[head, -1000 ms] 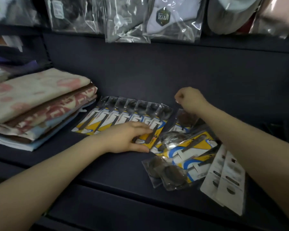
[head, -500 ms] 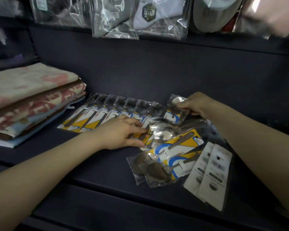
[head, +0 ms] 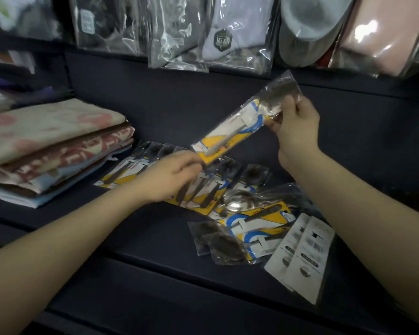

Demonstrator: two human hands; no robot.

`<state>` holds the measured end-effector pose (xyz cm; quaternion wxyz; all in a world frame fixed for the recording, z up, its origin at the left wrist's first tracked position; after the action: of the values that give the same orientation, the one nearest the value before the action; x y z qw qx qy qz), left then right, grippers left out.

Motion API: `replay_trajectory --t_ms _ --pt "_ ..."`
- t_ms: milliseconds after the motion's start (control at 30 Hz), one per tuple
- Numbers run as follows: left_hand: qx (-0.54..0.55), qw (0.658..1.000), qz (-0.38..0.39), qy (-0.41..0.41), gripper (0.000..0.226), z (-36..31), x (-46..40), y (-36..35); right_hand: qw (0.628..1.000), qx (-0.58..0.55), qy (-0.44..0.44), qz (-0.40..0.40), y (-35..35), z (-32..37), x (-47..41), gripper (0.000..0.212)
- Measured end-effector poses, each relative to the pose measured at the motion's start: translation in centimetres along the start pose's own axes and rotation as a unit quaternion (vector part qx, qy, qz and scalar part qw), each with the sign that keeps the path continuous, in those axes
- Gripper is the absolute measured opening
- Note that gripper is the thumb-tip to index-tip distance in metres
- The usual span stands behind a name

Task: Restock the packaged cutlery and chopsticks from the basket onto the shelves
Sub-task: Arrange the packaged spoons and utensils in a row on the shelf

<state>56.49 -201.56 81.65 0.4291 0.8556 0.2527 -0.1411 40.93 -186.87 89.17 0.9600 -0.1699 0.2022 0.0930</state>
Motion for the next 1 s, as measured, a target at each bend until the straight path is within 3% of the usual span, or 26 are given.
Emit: replay_trajectory --t_ms 100,167,267,333,433,467,533,633,700,767,833,900,1000 --pt "0.041 0.979 -0.196 0.046 0.011 0.7 1.7 4.9 0.998 -0.040 -0.048 0.017 -2.2 0.4 1.6 0.027" --pt "0.066 0.960 -0.268 0.045 0.017 1.2 3.8 7.6 0.996 -0.027 -0.064 0.047 -4.3 0.3 2.8 0.028" --pt "0.172 0.963 -0.206 0.024 0.032 1.0 6.5 9.3 0.991 0.025 -0.078 0.107 -9.1 -1.0 5.8 0.018" --pt "0.175 0.968 -0.178 0.001 0.030 1.4 8.4 10.3 0.983 0.084 -0.071 0.145 -12.6 -2.2 8.1 0.012" --pt "0.211 0.956 -0.200 0.036 0.022 4.0 11.0 13.0 0.964 0.157 -0.094 0.193 -17.1 -5.1 11.2 0.027" --pt "0.198 0.959 -0.194 0.058 0.023 5.3 11.6 13.6 0.959 0.171 -0.109 0.201 -18.2 -6.1 12.1 0.031" --pt "0.035 0.988 -0.137 0.058 0.041 7.1 12.9 14.0 0.945 0.220 -0.126 0.207 -19.9 -8.9 13.3 0.034" --pt "-0.159 0.987 -0.024 -0.015 0.054 8.8 14.4 12.1 0.907 0.327 -0.134 0.228 -21.1 -13.7 13.9 0.029" --pt "-0.191 0.980 0.045 -0.025 0.064 9.5 15.3 10.8 0.883 0.378 -0.129 0.245 -20.9 -14.6 14.6 0.022" --pt "-0.192 0.978 0.080 -0.002 0.074 10.4 15.6 10.5 0.831 0.474 -0.057 0.284 -20.5 -12.7 15.1 0.016" --pt "-0.203 0.976 0.084 -0.006 0.077 10.6 15.4 10.5 0.799 0.509 0.017 0.321 -19.8 -10.2 15.4 0.013" --pt "-0.216 0.972 0.081 -0.031 0.079 10.2 15.1 10.3 0.786 0.502 0.072 0.353 -18.3 -7.3 16.2 0.027" --pt "-0.215 0.973 0.071 -0.040 0.077 10.0 14.4 10.1 0.763 0.518 0.107 0.372 -14.5 -4.2 17.5 0.028"
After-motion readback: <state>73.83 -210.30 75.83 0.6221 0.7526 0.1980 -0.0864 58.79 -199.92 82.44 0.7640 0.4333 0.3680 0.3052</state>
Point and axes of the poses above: each hand's wrist, its own x-axis away from the middle knuckle, its own y-axis out of the back of the hand, z = x × y, the point moved 7 cm from there along -x, towards the middle knuckle, and after that the axes turned 7 degrees about -z, right-handed, at the moved point
